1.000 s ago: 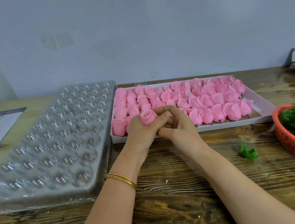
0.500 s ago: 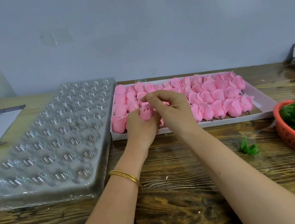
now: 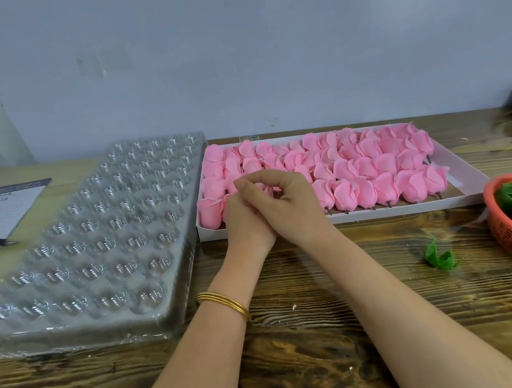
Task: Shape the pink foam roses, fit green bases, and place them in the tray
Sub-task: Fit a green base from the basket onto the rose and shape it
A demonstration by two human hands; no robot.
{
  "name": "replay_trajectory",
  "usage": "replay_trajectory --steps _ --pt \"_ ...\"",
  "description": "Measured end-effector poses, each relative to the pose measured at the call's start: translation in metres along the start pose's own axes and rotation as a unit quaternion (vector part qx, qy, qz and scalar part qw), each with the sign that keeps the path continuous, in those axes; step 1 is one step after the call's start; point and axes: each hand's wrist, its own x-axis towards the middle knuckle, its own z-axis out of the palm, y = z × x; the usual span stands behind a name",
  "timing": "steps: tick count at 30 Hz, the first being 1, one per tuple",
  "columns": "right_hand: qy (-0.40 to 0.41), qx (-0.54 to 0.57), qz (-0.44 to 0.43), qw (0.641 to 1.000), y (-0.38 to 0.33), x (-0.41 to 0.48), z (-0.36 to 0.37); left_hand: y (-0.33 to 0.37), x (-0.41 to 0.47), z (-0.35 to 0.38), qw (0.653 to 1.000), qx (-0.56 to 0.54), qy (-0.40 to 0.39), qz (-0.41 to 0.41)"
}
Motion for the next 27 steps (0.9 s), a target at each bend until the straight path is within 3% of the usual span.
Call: replay_trajectory --steps 11,14,20,23,27 --pt "-0.033 -0.021 0.03 0.999 0.01 -0.005 -0.004 -0.002 -0.002 0.003 0.998 -0.043 -0.03 -0.017" --pt "-0.047 -0.042 0.028 0.998 0.011 -0.006 -0.007 -0.005 0.006 0.004 0.998 0.027 -0.055 0.003" --pt "-0.121 -0.048 0.057 0.99 0.011 -0.004 -0.019 -0.001 -0.001 -0.002 0.998 -0.007 -0.051 -0.029" --pt "-0.128 0.046 0.094 0.986 0.008 0.0 -0.028 0.008 -0.003 -0.002 0.998 0.012 -0.068 -0.009" --pt "-0.074 0.227 0.126 0.963 0.006 0.004 -0.038 0.008 -0.006 -0.003 0.986 -0.143 -0.075 -0.039"
